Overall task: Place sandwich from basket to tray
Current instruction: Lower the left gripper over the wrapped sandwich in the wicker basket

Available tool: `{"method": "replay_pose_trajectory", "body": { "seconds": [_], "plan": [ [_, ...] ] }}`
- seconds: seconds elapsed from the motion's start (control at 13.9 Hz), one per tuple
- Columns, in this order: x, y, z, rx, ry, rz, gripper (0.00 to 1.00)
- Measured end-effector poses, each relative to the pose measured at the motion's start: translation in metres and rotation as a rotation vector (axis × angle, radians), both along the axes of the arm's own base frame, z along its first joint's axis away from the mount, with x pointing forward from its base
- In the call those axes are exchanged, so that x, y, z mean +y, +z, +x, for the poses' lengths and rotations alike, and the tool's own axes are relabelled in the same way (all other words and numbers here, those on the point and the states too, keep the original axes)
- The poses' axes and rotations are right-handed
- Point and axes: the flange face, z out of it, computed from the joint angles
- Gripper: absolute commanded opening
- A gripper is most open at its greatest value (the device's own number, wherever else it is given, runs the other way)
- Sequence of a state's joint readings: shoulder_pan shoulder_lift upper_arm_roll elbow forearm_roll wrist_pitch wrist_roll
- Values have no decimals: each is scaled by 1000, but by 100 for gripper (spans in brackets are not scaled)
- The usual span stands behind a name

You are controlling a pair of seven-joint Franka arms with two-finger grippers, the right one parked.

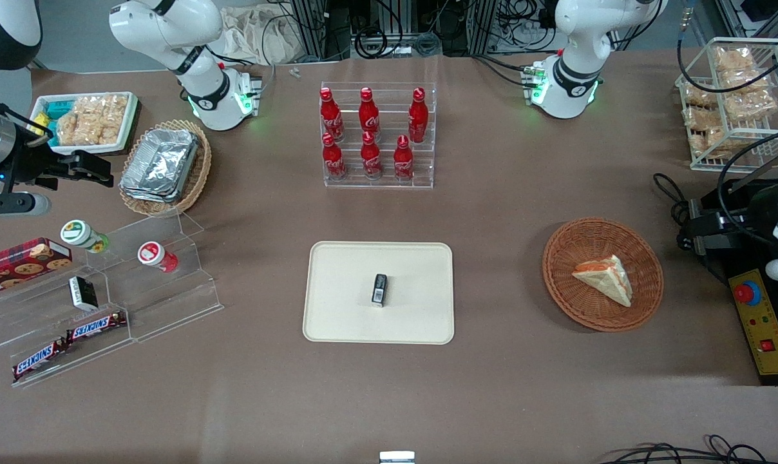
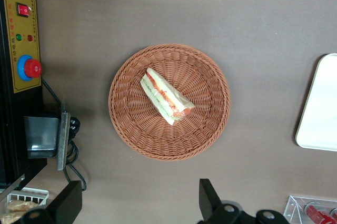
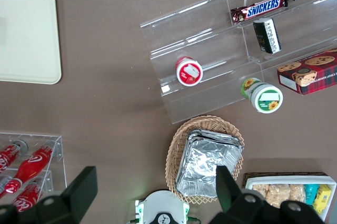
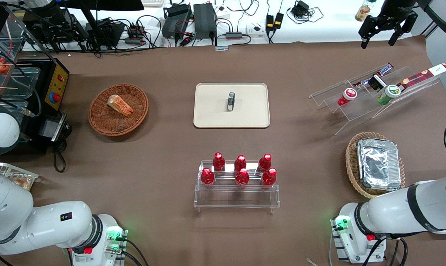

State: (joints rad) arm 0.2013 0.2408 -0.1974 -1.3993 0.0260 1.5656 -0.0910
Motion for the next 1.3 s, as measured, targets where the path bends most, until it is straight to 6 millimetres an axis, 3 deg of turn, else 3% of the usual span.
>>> {"method": "replay_pose_trajectory", "body": {
  "seconds": [0.36,0.58,0.87,1.01,1.3],
  "plan": [
    [1,-7,4,11,94,4,100],
    [3,-25,16,-12,362,15,100],
    [-1,-99,24,-69,619,8,100],
    [-4,-136,18,-64,713,11,100],
    [-7,-189,1,-61,787,13,100]
  ]
}}
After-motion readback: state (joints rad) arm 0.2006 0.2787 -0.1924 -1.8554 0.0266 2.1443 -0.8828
